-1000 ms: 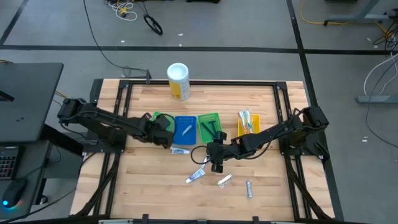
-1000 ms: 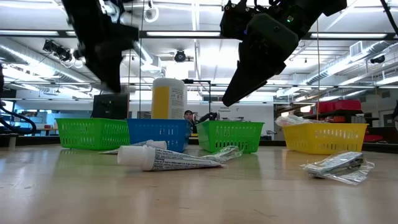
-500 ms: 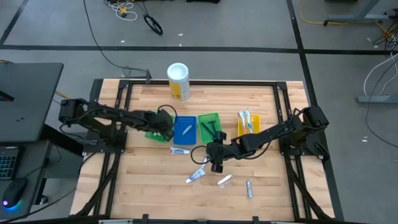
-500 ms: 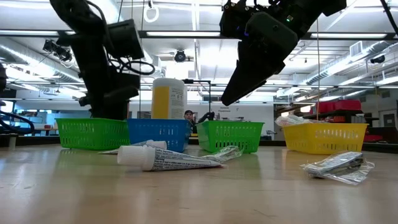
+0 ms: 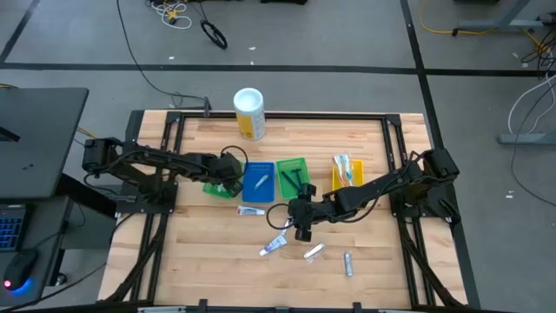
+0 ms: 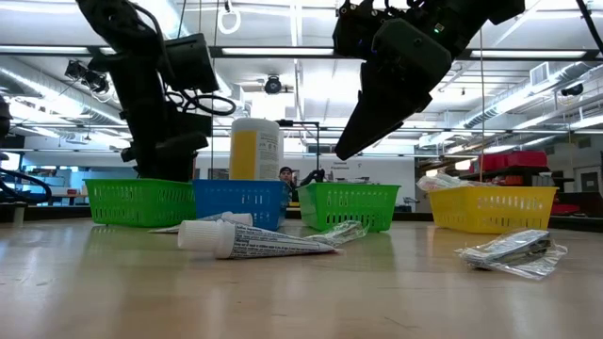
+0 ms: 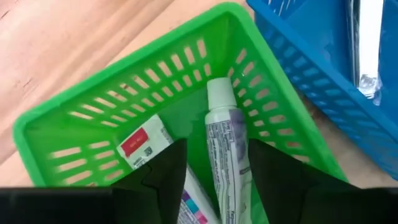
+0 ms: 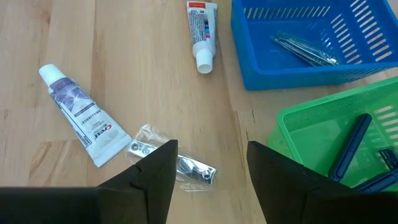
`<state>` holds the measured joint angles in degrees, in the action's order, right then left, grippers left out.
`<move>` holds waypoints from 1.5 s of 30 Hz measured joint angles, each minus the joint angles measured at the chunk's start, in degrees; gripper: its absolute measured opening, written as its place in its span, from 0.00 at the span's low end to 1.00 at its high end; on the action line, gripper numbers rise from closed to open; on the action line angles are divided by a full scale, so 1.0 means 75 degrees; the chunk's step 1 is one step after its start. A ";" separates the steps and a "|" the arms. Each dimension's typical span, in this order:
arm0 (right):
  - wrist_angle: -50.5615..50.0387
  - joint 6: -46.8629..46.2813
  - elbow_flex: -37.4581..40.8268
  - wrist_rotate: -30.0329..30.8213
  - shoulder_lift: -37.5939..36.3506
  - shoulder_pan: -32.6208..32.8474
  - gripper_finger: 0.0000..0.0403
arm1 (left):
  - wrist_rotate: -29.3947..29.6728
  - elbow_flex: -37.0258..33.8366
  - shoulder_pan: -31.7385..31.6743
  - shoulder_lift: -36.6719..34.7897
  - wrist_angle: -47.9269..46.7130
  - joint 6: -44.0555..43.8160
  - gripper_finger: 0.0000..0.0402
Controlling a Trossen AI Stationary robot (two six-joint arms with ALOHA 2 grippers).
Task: Pick & Place Travel size toiletries
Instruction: Put the purple and white toothpaste into the left green bin, then put the silver nail cutter into the blue bin
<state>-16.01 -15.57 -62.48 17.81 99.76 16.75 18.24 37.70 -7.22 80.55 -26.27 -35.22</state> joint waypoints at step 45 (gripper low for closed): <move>0.0759 0.4080 -0.0003 -0.3817 0.1162 -0.1145 0.51 | 0.1689 0.1202 0.1306 -0.3346 -0.1664 0.0737 0.45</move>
<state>-10.32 15.02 -62.50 -10.81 108.47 8.16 30.90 46.72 2.57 55.46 -38.75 -29.69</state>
